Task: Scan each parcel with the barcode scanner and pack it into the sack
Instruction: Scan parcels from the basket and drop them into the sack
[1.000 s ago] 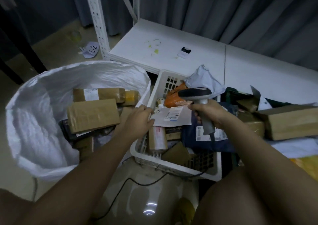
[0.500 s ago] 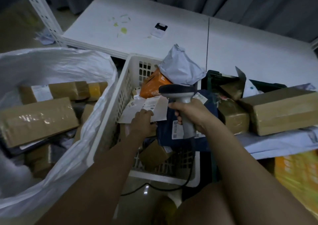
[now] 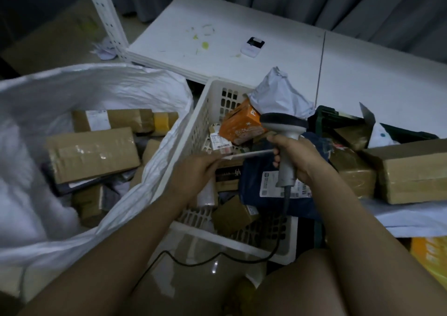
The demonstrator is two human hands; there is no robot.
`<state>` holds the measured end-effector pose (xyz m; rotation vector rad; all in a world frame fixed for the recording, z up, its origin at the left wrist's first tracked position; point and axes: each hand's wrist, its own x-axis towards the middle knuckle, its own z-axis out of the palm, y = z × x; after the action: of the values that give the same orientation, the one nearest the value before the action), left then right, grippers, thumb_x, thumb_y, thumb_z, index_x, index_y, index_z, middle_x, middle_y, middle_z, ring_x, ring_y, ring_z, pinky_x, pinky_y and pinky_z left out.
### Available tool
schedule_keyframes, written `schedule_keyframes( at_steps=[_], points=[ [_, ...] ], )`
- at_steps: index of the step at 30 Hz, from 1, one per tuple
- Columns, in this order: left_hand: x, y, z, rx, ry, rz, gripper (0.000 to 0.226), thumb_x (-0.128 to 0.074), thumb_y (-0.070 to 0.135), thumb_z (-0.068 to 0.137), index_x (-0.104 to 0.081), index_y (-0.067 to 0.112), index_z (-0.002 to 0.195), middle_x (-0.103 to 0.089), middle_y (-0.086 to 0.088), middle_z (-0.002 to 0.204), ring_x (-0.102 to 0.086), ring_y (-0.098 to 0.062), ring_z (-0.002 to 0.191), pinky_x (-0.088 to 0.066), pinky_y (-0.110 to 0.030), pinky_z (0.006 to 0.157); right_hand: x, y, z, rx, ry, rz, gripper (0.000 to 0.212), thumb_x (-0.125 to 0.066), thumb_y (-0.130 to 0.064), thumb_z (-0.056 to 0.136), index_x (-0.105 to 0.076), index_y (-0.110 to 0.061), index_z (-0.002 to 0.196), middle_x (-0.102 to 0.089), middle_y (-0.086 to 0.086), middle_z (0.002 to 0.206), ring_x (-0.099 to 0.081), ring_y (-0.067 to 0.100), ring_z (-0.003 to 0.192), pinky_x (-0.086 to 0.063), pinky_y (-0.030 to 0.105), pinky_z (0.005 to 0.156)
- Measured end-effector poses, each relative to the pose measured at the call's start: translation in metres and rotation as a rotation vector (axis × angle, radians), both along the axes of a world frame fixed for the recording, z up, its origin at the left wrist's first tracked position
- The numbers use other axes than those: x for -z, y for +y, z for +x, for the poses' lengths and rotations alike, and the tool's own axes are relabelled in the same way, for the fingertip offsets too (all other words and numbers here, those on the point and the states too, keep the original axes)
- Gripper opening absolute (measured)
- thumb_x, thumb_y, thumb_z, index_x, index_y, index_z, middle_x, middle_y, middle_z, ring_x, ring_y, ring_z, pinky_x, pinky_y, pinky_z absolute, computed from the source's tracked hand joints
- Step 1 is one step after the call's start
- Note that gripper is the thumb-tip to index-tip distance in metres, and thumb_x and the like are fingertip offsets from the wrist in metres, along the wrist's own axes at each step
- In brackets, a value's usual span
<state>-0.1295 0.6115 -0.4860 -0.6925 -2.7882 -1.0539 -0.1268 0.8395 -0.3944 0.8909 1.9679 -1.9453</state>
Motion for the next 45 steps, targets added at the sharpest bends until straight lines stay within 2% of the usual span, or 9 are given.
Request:
schedule_keyframes(
  at_steps=[5,9,12,16,24,28,36,40,45],
  points=[
    [-0.027,-0.062,0.04,0.002,-0.165,0.067,0.023,-0.056,0.009,0.093,-0.072,0.013,0.108,-0.071,-0.001,0.095,-0.064,-0.012,0.084,-0.044,-0.007,0.073,-0.017,-0.029,0.017,-0.197,0.015,-0.016,0.02,-0.069,-0.015,0.085,-0.068,-0.014,0.065,-0.05,0.005,0.059,-0.046,0.017,0.052,-0.044,0.03,0.053],
    [-0.046,-0.105,0.073,-0.199,-0.526,0.291,0.022,-0.048,0.017,0.099,-0.069,0.023,0.099,-0.066,-0.009,0.112,-0.064,-0.023,0.096,-0.056,-0.035,0.082,-0.034,-0.059,0.041,-0.398,0.017,0.014,0.015,-0.066,-0.014,0.089,-0.056,-0.011,0.079,-0.05,0.003,0.058,-0.046,0.016,0.05,-0.045,0.028,0.052],
    [-0.059,-0.12,0.089,-0.338,-0.719,0.476,0.018,-0.059,0.028,0.094,-0.069,0.013,0.094,-0.067,-0.007,0.105,-0.064,-0.017,0.093,-0.058,-0.031,0.077,-0.039,-0.081,0.059,-0.466,-0.003,0.08,0.016,-0.068,-0.016,0.088,-0.056,-0.012,0.079,-0.051,0.003,0.059,-0.047,0.015,0.051,-0.044,0.028,0.054],
    [-0.06,-0.14,0.092,-0.432,-0.562,0.206,0.023,-0.07,0.015,0.085,-0.063,0.011,0.106,-0.061,-0.006,0.101,-0.058,-0.021,0.094,-0.044,-0.028,0.07,-0.028,-0.113,0.083,-0.382,0.005,0.083,0.01,-0.071,-0.016,0.086,-0.062,-0.011,0.086,-0.058,0.004,0.064,-0.054,0.012,0.051,-0.046,0.026,0.051],
    [-0.081,-0.188,0.092,-0.556,-0.434,0.186,0.023,-0.059,0.012,0.091,-0.063,0.013,0.114,-0.063,-0.002,0.103,-0.056,-0.019,0.084,-0.041,-0.027,0.066,-0.004,-0.164,0.127,-0.312,0.076,0.092,0.027,-0.067,-0.014,0.089,-0.054,-0.008,0.066,-0.053,0.007,0.053,-0.049,0.019,0.048,-0.044,0.029,0.053],
    [-0.086,-0.202,0.093,-0.607,-0.415,0.281,0.025,-0.055,0.009,0.094,-0.062,0.01,0.117,-0.061,-0.003,0.108,-0.055,-0.017,0.089,-0.038,-0.026,0.071,-0.004,-0.182,0.14,-0.286,0.126,0.159,0.02,-0.069,-0.015,0.086,-0.055,-0.01,0.072,-0.053,0.005,0.054,-0.049,0.018,0.049,-0.043,0.033,0.056],
    [-0.088,-0.216,0.092,-0.582,-0.411,0.408,0.02,-0.056,0.006,0.092,-0.064,0.011,0.11,-0.064,-0.003,0.105,-0.059,-0.02,0.093,-0.042,-0.027,0.073,-0.016,-0.204,0.162,-0.402,0.204,0.197,0.021,-0.07,-0.012,0.086,-0.057,-0.013,0.07,-0.052,-0.002,0.05,-0.045,0.004,0.04,-0.036,0.015,0.042],
    [-0.09,-0.217,0.093,-0.565,-0.422,0.433,0.019,-0.056,0.005,0.092,-0.065,0.013,0.108,-0.063,0.0,0.102,-0.059,-0.017,0.091,-0.044,-0.024,0.066,-0.01,-0.206,0.167,-0.421,0.234,0.235,0.011,-0.074,-0.01,0.082,-0.064,-0.009,0.087,-0.062,-0.002,0.063,-0.052,0.002,0.051,-0.041,0.013,0.047],
    [-0.09,-0.216,0.094,-0.57,-0.421,0.425,0.019,-0.056,0.008,0.093,-0.064,0.015,0.109,-0.062,0.001,0.103,-0.06,-0.017,0.09,-0.046,-0.025,0.066,-0.004,-0.206,0.169,-0.42,0.237,0.237,0.029,-0.072,-0.004,0.083,-0.054,-0.022,0.069,-0.054,-0.018,0.041,-0.048,-0.006,0.04,-0.036,0.009,0.044]
  ],
)
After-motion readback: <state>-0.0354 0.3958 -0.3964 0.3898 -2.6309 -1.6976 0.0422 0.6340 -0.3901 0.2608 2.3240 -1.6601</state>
